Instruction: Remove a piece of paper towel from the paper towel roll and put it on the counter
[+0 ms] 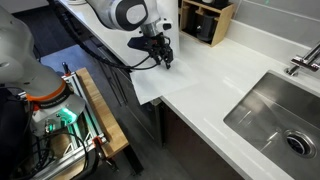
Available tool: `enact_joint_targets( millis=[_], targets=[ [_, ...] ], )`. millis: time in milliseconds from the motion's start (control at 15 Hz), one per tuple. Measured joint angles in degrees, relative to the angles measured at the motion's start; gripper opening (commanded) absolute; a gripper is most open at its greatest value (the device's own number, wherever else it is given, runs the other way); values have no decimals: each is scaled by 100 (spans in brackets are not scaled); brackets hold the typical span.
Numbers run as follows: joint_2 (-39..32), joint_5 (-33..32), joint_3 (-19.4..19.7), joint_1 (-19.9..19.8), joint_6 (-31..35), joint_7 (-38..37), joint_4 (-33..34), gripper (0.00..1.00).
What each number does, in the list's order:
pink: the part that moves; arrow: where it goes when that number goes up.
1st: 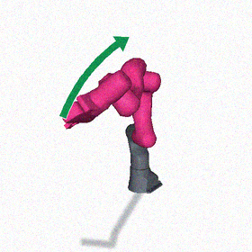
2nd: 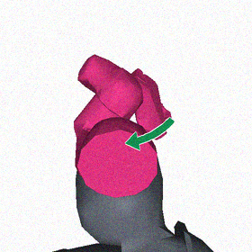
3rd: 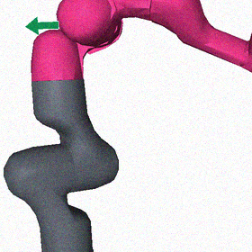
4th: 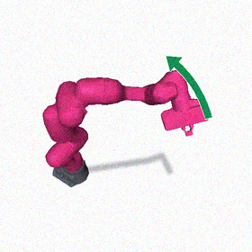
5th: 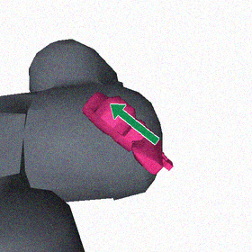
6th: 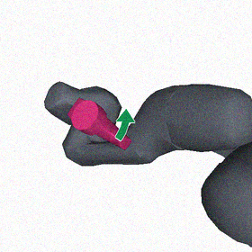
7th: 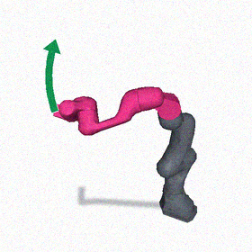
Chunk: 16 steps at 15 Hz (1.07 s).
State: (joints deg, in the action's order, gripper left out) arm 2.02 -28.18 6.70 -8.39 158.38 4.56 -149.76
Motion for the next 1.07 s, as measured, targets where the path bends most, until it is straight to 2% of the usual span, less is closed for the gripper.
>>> enact_joint_targets(
  millis=[200,333,467,533,800,1067],
  targets=[
    [-3,1,-9,10,5,-7,-7,11],
    [-9,6,-16,23,5,-7,-18,4],
    [-17,26,-20,26,5,-2,-30,1],
    [-14,37,-19,25,5,2,-27,5],
    [-9,119,-16,24,-42,36,-18,5],
    [130,-150,-11,-6,-657,-15,-6,5]
  ],
)
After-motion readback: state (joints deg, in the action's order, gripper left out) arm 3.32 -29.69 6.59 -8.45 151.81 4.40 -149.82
